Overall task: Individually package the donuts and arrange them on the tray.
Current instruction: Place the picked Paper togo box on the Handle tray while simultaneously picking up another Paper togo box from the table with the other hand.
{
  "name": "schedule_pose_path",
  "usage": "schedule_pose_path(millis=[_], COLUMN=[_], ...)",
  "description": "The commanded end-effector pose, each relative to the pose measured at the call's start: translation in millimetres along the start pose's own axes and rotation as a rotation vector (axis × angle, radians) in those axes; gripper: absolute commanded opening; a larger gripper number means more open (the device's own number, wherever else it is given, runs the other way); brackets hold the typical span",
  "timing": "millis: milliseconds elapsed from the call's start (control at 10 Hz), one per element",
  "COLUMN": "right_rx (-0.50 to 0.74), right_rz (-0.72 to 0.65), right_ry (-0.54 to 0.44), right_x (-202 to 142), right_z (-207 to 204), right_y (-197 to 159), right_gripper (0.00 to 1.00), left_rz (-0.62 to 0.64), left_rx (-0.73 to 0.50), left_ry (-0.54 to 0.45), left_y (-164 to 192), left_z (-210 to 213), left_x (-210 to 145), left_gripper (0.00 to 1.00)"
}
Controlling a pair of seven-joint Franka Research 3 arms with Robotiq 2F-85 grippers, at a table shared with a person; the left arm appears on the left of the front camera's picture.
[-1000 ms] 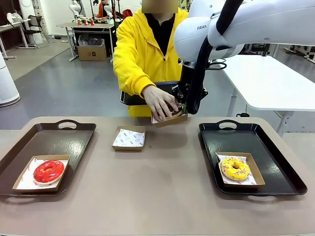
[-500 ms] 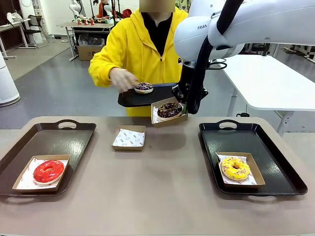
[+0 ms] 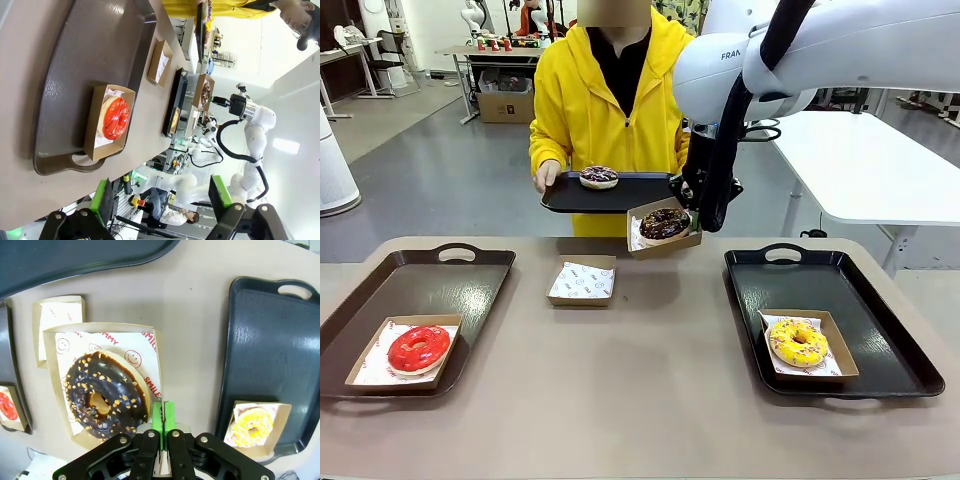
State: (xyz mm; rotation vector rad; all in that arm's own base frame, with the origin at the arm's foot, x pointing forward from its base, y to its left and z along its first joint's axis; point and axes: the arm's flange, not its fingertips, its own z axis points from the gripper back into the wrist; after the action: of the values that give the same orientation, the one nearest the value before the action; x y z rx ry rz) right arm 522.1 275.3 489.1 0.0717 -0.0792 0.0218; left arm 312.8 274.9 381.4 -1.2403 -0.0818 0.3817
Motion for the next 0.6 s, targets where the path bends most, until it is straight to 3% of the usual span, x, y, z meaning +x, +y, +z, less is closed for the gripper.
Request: schedule_pose_path(millis=[0,200,500], right_rx=[-0.001,0.000,0.092], right_rz=[0.000,0.000,-0.040], right_ry=[-0.005,0.000,0.048], right_x=[-1.9,0.0,-18.4], right_z=[0.8,0.0,21.4], right_y=[-1.3,0.0,-86.2], right_gripper=[0.00,0.02,0.02], left_rz=[-0.011,0.000,-0.027], left_rx=[-0.001,0.000,0.144], left_ry=[-0.009,0.000,0.039], left_y=[-1.3,0.0,-78.0], left_z=[-0.1,0.0,-38.3], left_x=[-4.4,0.0,20.8], left_gripper=[1.00,1.00,1.00])
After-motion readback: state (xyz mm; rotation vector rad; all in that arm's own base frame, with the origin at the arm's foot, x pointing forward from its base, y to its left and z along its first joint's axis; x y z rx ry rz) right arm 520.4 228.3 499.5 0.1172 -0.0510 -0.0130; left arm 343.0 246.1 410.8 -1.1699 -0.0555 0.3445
